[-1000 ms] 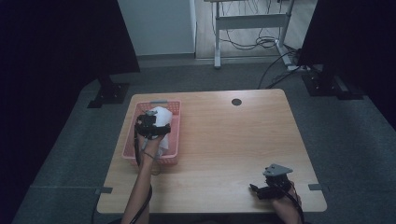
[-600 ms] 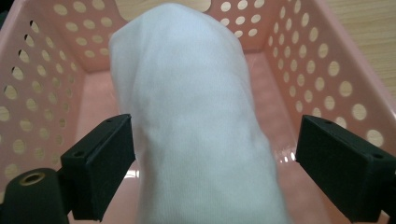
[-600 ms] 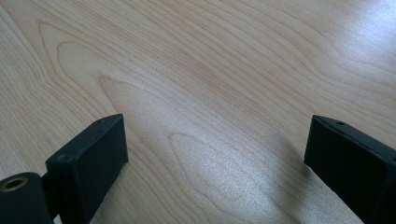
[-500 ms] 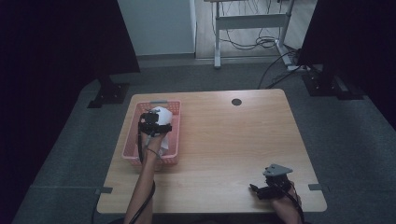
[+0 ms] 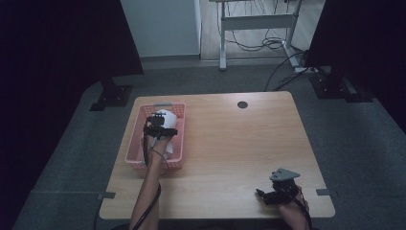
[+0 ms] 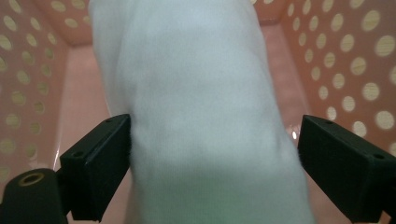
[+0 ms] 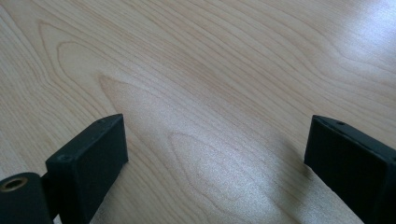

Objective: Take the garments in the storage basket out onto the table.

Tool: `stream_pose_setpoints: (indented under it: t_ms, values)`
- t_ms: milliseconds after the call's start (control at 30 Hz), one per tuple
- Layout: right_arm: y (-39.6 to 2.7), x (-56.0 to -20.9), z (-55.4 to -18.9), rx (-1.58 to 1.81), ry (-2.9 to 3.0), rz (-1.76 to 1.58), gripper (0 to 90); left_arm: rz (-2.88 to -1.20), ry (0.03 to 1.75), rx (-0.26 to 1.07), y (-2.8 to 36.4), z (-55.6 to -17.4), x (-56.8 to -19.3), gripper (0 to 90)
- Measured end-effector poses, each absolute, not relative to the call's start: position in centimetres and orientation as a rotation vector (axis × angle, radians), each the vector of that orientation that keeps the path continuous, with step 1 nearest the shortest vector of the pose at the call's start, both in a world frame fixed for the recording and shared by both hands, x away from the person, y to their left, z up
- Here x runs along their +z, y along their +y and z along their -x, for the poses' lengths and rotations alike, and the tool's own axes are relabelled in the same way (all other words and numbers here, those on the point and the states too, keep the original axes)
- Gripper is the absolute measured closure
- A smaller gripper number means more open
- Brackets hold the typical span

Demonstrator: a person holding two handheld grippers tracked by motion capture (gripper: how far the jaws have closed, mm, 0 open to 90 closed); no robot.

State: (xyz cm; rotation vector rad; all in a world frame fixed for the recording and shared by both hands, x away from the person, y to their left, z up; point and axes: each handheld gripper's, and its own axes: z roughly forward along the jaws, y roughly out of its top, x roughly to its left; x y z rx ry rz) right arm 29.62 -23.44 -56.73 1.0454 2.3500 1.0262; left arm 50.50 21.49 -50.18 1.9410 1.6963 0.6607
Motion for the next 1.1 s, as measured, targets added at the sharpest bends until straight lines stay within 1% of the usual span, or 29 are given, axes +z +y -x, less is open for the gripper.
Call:
stream_pose_setpoints:
  t_ms: [67,133,267,400,600,800,1100]
  values:
    - [-23.4,-56.7,-29.6,1.026,2.350,-1.046,5.3,-1.947,1.713,0.654,21.5,-50.6,-50.2,12.5]
    - [-23.4,-56.7,-29.6,1.026,2.350,-1.045,5.3,-1.951,1.723,0.664,21.6,-50.5,-50.3,16.2]
    - [-23.4,-56.7,-29.6,1.026,2.350,-1.046,5.3,-1.956,1.726,0.684,21.5,-50.4,-50.1,29.0]
    - [-23.5,-56.7,-29.6,1.026,2.351,-1.045,5.3,-1.952,1.737,0.685,21.6,-50.3,-49.8,39.4]
    - [-23.5,-56.7,-29.7,1.026,2.353,-1.050,5.3,-1.909,1.756,0.674,21.8,-50.2,-49.5,42.2]
    - [-23.5,-56.7,-29.7,1.027,2.354,-1.051,5.3,-1.856,1.746,0.658,21.7,-49.9,-48.6,42.1]
    - [-23.5,-56.7,-29.7,1.026,2.353,-1.052,5.2,-1.832,1.725,0.678,21.5,-49.3,-47.4,42.0]
